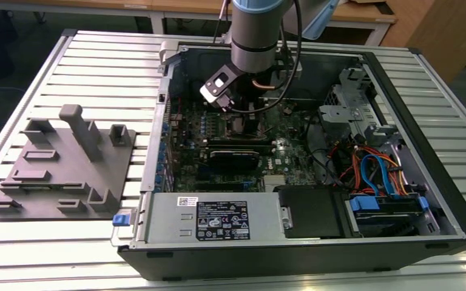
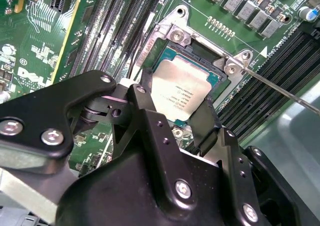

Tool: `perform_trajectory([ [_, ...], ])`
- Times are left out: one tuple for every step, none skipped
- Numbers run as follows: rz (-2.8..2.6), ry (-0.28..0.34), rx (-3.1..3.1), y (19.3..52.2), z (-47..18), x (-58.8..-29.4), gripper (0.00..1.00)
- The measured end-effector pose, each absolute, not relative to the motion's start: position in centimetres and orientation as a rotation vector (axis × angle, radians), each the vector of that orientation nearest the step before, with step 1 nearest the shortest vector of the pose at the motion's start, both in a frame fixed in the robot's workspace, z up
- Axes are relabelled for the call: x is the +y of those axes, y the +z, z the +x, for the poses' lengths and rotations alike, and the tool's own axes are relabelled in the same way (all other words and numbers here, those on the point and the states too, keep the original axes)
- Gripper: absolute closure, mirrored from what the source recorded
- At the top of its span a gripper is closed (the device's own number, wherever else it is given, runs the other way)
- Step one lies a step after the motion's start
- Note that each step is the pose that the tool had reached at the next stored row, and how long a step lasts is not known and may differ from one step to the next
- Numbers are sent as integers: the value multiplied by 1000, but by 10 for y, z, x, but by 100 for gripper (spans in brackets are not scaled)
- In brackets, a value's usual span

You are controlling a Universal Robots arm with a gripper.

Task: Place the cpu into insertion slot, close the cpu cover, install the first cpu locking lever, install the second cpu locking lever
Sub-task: 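Place the cpu into insertion slot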

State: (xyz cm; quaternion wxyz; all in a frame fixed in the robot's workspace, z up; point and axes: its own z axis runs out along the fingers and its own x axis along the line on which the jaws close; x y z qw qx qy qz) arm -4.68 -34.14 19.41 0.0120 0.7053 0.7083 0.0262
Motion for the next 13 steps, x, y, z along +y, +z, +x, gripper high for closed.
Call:
perform_trajectory([
  [2199,82,2208,194,-47,-341,46],
  [2199,82,2208,194,-47,-341,46],
  [2199,82,2208,193,-47,-341,46],
  [2199,82,2208,193,-47,-341,46],
  [2199,82,2208,193,-47,-341,46],
  [2199,81,2208,193,-47,-341,46],
  [2199,81,2208,192,-47,-341,46],
  [2199,81,2208,192,-47,-341,46],
  [2199,82,2208,192,-47,-341,46],
  [2199,82,2208,192,-47,-341,46],
  [2199,82,2208,192,-47,-341,46],
  [2199,82,2208,192,-47,-341,46],
  [2199,82,2208,192,-47,-341,46],
])
